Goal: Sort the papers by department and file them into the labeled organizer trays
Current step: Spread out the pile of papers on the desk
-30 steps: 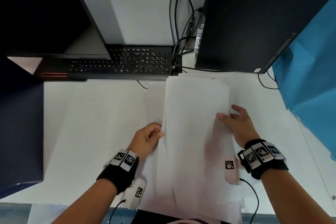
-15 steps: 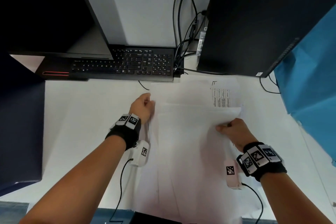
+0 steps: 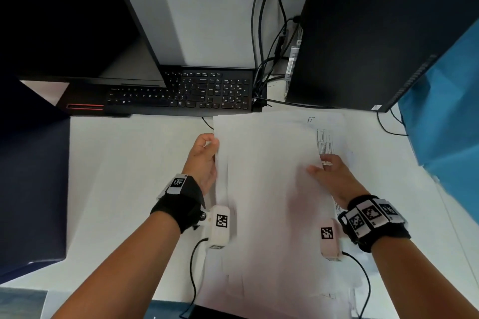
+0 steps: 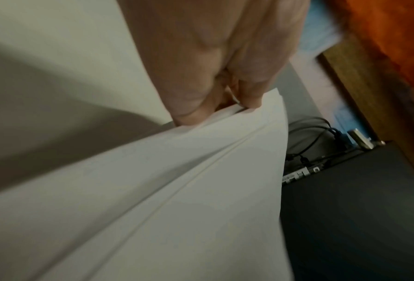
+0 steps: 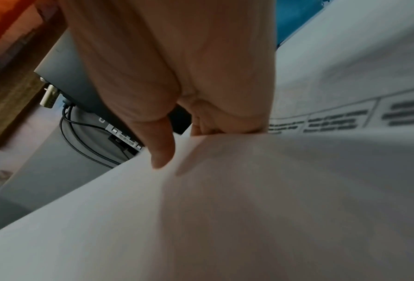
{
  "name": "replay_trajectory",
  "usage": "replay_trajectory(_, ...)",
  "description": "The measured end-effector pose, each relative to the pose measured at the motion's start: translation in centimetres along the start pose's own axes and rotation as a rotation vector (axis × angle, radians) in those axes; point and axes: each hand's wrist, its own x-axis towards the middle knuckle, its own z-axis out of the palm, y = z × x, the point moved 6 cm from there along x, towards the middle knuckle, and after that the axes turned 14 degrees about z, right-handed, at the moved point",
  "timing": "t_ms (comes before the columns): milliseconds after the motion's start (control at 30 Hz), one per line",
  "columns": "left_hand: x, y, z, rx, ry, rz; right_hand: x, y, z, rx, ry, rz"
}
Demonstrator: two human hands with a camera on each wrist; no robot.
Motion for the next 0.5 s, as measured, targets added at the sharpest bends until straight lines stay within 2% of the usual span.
replay_trajectory(100, -0.3, -0.2, 0.5, -0.11, 0.04, -0.066, 0.3, 0.1, 1.2, -0.172, -0.064, 0.009)
replay_trajectory(267, -0.5, 0.1, -0.6, -0.17, 0.144, -0.084, -1.1, -0.9, 1.9, -0.053, -0.071, -0.084)
replay_trajectory(400, -1.2, 0.1, -1.1, -0.003, 0.185, -0.109, -2.5, -1.2, 2.0, 0.044, -0.2, -0.193)
replay_trajectory(500, -1.9, 0.0, -1.9, -0.075, 0.235, -0.087, -3.1, -1.0, 2.3, 0.041, -0.272, -0.237)
